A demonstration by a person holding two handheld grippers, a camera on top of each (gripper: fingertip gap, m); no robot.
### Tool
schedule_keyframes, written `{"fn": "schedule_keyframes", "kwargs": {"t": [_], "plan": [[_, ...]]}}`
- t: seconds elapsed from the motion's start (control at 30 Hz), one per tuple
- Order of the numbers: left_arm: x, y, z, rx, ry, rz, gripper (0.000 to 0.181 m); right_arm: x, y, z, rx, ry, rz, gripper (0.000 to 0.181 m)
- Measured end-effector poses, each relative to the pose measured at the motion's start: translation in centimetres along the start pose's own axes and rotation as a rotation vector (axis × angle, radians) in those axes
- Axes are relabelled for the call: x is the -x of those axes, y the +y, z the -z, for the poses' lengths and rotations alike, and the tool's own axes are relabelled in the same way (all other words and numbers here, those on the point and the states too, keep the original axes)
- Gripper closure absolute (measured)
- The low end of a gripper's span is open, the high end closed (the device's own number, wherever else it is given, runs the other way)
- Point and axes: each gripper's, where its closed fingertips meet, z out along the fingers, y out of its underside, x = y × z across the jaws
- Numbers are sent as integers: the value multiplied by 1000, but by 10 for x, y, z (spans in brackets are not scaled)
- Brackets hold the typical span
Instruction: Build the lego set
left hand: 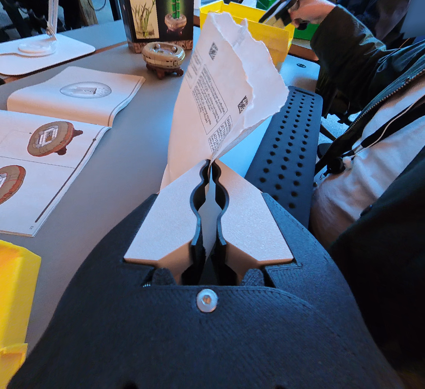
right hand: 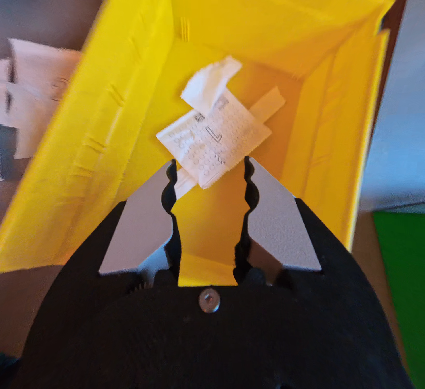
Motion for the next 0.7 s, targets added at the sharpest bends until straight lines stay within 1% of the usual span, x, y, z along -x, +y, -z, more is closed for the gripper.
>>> {"fn": "schedule_keyframes", "kwargs": {"t": [0.1,0.2,0.27,0.33,0.37,0.4,0.47,0.5,0.57,0.7], "plan": [[0,-1,-4,11,-3,9,181,-1,16,-26,150,-76,-106,119],[0,-1,-7,4,-14,24,181,-1,15,-42,192,-117,-67,119],[0,-1,-9,-1,-20,36,181,-7,22,-47,245,-85,-38,119],[-1,0,-11,4,-23,42,181,-14,30,-52,287,-64,-76,116],[-1,0,-12,10,-25,44,181,-14,32,-55,298,-91,-129,116],[-1,0,-12,16,-27,46,181,-12,31,-57,288,-131,-178,121],[-1,0,-13,24,-31,46,181,-10,22,-56,228,-203,-226,161],[0,-1,-14,27,-32,45,181,-9,20,-54,213,-234,-242,176],[0,-1,-15,30,-34,42,181,-13,16,-52,172,-237,-251,181],[1,-1,-17,31,-33,43,181,-23,9,-41,97,-189,-229,181]]}}
